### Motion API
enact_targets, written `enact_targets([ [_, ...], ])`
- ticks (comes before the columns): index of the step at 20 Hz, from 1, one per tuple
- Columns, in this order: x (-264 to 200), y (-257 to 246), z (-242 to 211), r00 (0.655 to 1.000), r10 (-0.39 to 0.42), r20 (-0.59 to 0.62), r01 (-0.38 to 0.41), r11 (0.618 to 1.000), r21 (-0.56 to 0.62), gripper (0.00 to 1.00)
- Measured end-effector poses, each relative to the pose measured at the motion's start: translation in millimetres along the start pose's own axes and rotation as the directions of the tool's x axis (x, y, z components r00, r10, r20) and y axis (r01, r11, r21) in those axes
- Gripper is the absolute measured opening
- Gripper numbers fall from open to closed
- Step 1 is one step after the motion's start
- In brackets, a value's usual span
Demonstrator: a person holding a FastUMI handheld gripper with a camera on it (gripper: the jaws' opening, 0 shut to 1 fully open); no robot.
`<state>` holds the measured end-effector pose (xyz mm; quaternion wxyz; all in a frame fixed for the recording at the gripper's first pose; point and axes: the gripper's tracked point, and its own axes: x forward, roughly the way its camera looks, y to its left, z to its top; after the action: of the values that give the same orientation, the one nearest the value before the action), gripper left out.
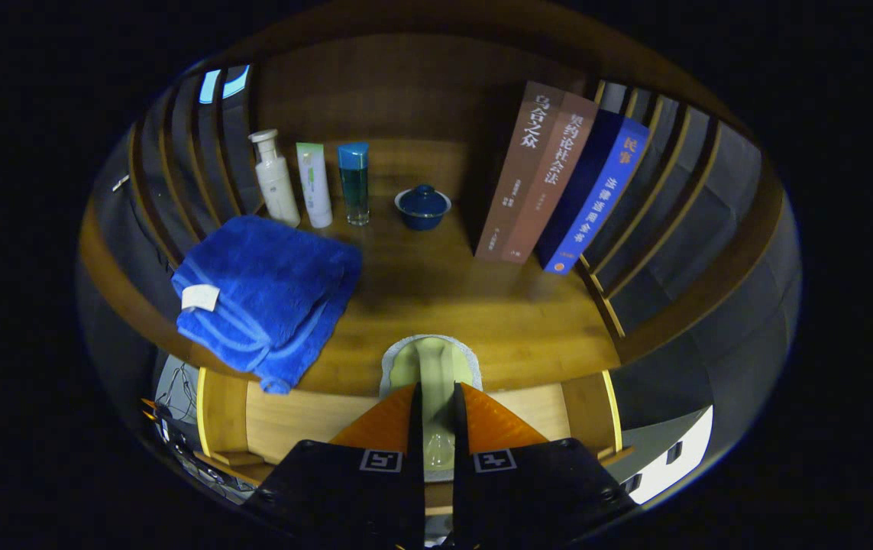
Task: Pull open the drawer, take out the items inside it, and place them on the countertop above the cabinet.
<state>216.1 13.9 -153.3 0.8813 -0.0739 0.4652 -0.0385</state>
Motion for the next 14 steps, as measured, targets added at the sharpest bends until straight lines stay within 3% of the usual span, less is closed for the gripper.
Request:
enact_targets([
  [10, 61.4, 21.1, 52.2, 0.995, 0.083, 0.061, -0.082, 0.996, -0.024, 0.19],
  [13, 67.4, 18.2, 51.4, 0.998, 0.040, 0.054, -0.036, 0.996, -0.076, 0.20],
  [14, 70.6, 18.1, 47.8, 0.999, 0.027, 0.044, -0.022, 0.994, -0.106, 0.25],
])
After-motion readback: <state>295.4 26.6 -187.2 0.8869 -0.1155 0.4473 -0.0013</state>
